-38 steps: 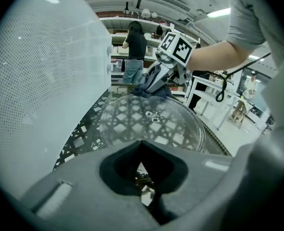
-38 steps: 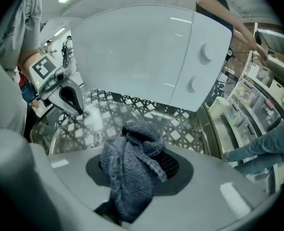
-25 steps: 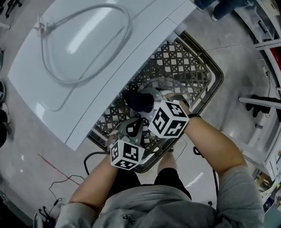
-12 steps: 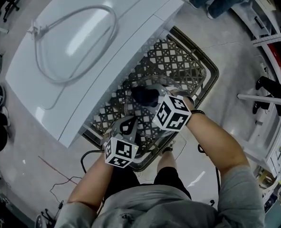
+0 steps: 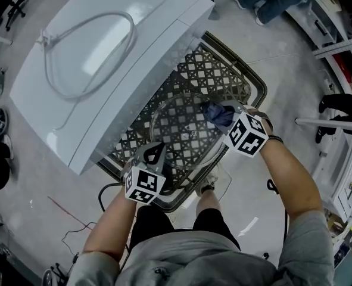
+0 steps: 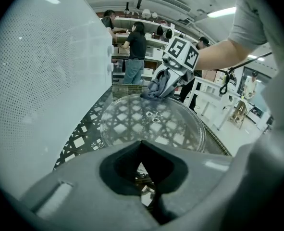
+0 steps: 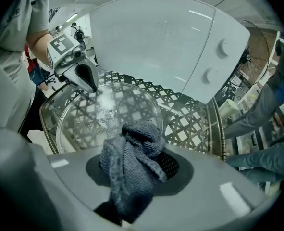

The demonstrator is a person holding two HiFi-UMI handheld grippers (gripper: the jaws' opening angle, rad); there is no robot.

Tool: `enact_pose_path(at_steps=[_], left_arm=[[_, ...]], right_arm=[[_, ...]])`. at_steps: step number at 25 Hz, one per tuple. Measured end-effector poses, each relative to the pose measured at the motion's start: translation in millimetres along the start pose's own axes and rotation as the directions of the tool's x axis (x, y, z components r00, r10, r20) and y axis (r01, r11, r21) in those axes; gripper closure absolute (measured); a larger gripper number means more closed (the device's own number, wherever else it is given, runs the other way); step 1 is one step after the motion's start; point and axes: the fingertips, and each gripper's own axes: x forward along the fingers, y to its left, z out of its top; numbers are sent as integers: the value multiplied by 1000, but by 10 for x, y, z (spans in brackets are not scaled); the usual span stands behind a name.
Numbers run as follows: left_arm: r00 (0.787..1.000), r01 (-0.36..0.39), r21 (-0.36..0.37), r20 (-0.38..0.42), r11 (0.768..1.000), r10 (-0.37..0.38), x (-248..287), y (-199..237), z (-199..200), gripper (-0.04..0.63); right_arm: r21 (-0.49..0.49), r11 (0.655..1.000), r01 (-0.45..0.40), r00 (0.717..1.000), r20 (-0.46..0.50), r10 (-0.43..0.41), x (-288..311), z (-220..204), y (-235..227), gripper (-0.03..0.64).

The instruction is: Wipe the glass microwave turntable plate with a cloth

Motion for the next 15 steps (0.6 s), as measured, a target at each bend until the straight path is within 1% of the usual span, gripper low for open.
enact_pose_path(at_steps=[4,5,7,9,11,13,15], left_arm=[[1000,8,-13,-5,1000,-8,-3,-3,4,595],[1000,10,-15,-6,1000,-10,3,-6,6,595],[1000,9,-15,-6,1000,-9,17,-12,3,595],[1000,9,-15,-5,1000,-9,18,-13,-2,595],[1000,14,-18,-8,1000,-15,11,-16,-5,595],[1000,19,-20,-10,1000,-19,10,-16,-6,595],[1000,22,-22,-9,1000,-22,20,-19,-4,595]], right_arm=[[-2,1000,19,1000,-12,-19,-27,-10,-1,466],[-2,1000,20,1000,-2,-20,-34,28,5,465],[-2,1000,6,998,58,-6,-50,223,70,465],[-22,999,-38,989,142,41,-20,557,240,465],[-70,993,-94,973,203,106,78,920,479,465],[-127,981,-144,957,234,171,213,1238,715,465],[-179,968,-177,946,240,217,349,1471,893,465]])
